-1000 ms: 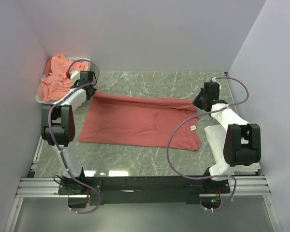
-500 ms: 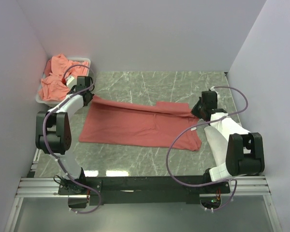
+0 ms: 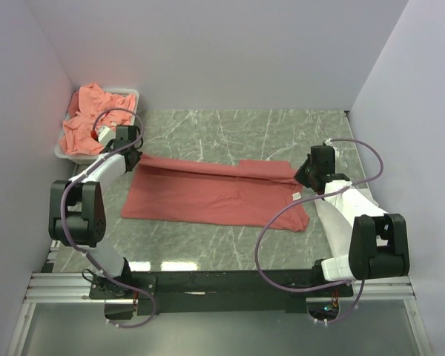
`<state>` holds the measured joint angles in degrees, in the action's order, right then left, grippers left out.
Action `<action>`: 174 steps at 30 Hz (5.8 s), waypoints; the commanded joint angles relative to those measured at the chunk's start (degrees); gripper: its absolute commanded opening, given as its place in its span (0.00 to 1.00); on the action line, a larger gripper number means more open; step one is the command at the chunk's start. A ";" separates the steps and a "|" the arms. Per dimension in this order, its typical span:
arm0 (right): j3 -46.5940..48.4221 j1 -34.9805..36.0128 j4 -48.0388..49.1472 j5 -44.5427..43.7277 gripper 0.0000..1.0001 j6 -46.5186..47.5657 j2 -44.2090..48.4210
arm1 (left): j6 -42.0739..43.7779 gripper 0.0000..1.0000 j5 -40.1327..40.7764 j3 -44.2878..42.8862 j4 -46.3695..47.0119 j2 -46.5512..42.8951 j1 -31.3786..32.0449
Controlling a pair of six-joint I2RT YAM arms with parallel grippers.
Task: Fold and stack the t-shirts
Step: Fold the tshirt
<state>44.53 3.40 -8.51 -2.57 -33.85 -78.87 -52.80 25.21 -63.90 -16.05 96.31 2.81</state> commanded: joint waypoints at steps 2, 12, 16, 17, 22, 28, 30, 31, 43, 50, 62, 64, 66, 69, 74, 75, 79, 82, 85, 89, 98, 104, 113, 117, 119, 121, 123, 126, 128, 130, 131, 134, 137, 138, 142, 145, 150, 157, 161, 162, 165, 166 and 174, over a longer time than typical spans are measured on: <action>-0.94 0.03 0.25 -2.18 0.00 -0.34 3.20 | -1.69 0.00 2.03 1.93 0.67 -3.94 -0.52; -4.27 0.03 0.69 -1.91 0.00 -0.87 4.86 | -3.54 0.00 1.77 7.12 2.25 -7.10 -0.52; -5.60 0.03 0.87 -1.48 0.00 -1.05 5.04 | -3.72 0.00 1.42 10.01 3.40 -8.51 -0.52; -5.77 0.03 1.04 -1.04 0.00 -1.05 5.04 | -3.89 0.00 1.42 10.46 3.57 -8.77 -0.52; -8.15 0.12 2.54 1.16 0.19 -0.96 5.39 | -3.54 0.15 -0.77 13.88 6.29 -10.96 -0.79; -4.11 0.03 -2.54 2.30 0.57 0.97 8.56 | -3.28 0.44 -1.83 15.82 7.44 -17.12 -1.05; -0.61 0.12 -4.57 2.39 0.57 2.55 7.25 | -2.93 0.43 -3.06 14.86 7.35 -18.43 -1.05; 0.80 0.12 -5.37 3.61 0.57 3.17 6.28 | -2.49 0.43 -3.93 14.51 7.61 -18.53 -0.96; 21.99 1.61 -11.96 2.66 0.55 4.84 -17.62 | 4.45 0.37 -18.78 1.24 10.34 -4.92 8.61; 27.62 1.61 -14.42 0.11 0.52 4.84 -23.52 | 5.42 0.36 -22.92 -5.71 10.52 3.96 14.23; 27.63 1.61 -12.32 2.39 0.51 4.49 -28.44 | 5.51 0.34 -23.63 -9.49 9.99 7.84 18.37; 27.27 1.61 -11.53 2.39 0.51 4.40 -28.27 | 5.69 0.35 -23.54 -9.23 9.90 7.58 18.37; 26.57 1.61 -10.39 4.06 0.50 4.23 -27.83 | 5.69 0.34 -23.28 -8.88 9.81 7.31 18.46; 26.13 1.61 -9.95 5.20 0.46 3.79 -27.22 | 5.95 0.34 -23.19 -8.52 9.64 7.22 18.37; 24.73 1.61 -8.54 7.05 0.38 3.44 -25.28 | 6.04 0.34 -22.84 -8.61 9.02 7.22 18.37; 24.72 1.70 -8.62 7.22 0.35 3.44 -25.19 | 6.12 0.34 -22.93 -8.61 9.02 7.22 18.37; 23.85 1.61 -8.54 7.84 0.16 2.91 -23.70 | 6.21 0.34 -22.84 -8.79 8.58 6.96 18.37; 22.88 1.61 -8.01 8.54 0.06 2.73 -21.95 | 5.78 0.34 -22.49 -8.44 8.06 6.61 18.37; 21.31 1.52 -7.31 9.68 0.02 2.21 -19.58 | 4.11 0.34 -21.35 -7.82 7.00 5.82 18.37; 18.84 1.79 -5.99 13.01 0.00 1.77 -16.32 | 1.82 0.34 -20.38 -6.42 6.04 5.03 18.29; 9.97 4.16 -4.14 14.70 0.00 1.50 -5.87 | -3.54 0.33 -19.41 -3.26 4.27 2.83 15.83; 0.48 5.92 -3.09 15.05 0.00 1.41 2.57 | -4.16 0.32 -20.20 -1.23 4.72 1.25 13.01; -9.64 6.18 -4.23 14.34 0.00 1.68 12.51 | -4.42 0.32 -20.73 -0.70 3.84 0.89 10.73; -12.36 6.27 -4.93 14.08 0.00 1.68 15.50 | -4.60 0.32 -20.64 -0.35 3.40 0.89 10.11; -13.68 6.36 -5.20 13.82 0.00 1.77 16.73 | -4.77 0.32 -20.47 0.09 3.22 0.72 9.67; -14.82 6.36 -5.28 13.64 0.00 1.76 17.52 | -5.12 0.32 -20.38 0.53 3.05 0.63 8.97; -15.44 6.36 -5.20 13.73 0.00 1.50 18.13 | -5.21 0.32 -20.38 0.79 2.78 0.54 8.44; -16.23 6.36 -5.46 12.85 0.00 1.33 19.01 | -5.56 0.30 -19.94 1.32 2.43 0.02 7.39; -16.67 6.27 -5.72 11.98 0.00 1.15 19.45 | -5.83 0.30 -19.50 1.93 2.43 -0.51 6.77; -17.28 6.27 -5.81 11.45 0.00 0.54 19.90 | -6.00 0.30 -19.41 2.55 2.60 -1.04 6.16; -17.37 6.36 -6.07 10.66 0.00 0.19 19.98 | -6.09 0.30 -19.32 2.55 2.43 -1.13 5.98; -17.81 6.27 -6.60 8.64 0.00 -1.39 20.07 | -6.44 0.29 -18.62 2.55 1.64 -1.30 5.37; -18.08 6.36 -7.31 6.88 0.00 -2.54 20.07 | -6.70 0.29 -18.10 2.81 1.55 -1.83 5.01; -18.25 6.27 -7.22 6.44 0.00 -2.98 19.90 | -6.71 0.29 -17.83 2.81 1.55 -1.83 5.01; -18.34 6.27 -6.96 5.30 0.00 -4.03 19.46 | -6.88 0.28 -17.39 2.46 1.37 -0.52 4.31; -18.43 6.18 -6.34 4.86 0.01 -4.56 19.02 | -6.88 0.26 -17.13 2.29 1.29 0.54 3.96; -18.52 6.18 -5.55 4.06 0.05 -4.65 19.02 | -6.35 0.24 -16.69 2.90 1.46 1.25 3.78; -18.08 6.18 -4.76 3.71 0.08 -4.74 18.40 | -6.44 0.23 -17.04 5.80 2.34 0.90 3.61; -17.64 6.27 -4.41 4.15 0.12 -4.39 18.05 | -6.27 0.23 -17.21 6.42 2.61 0.89 3.52; -17.46 6.18 -4.49 4.24 0.14 -4.30 18.05 | -6.27 0.23 -17.39 6.59 2.52 0.81 3.52; -17.29 6.18 -4.32 4.41 0.19 -3.95 18.05 | -6.27 0.22 -17.39 6.86 2.34 0.46 3.52; -17.29 6.27 -4.41 4.41 0.20 -3.86 18.05 | -6.27 0.23 -17.30 7.21 2.34 -0.07 3.43; -15.97 6.27 -5.11 4.33 0.43 -3.60 18.84 | -6.09 0.23 -17.48 9.76 2.60 -2.71 3.43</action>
<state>26.61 9.26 -14.57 2.74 -37.89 -60.71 -59.24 7.38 -54.98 -14.48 96.92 6.44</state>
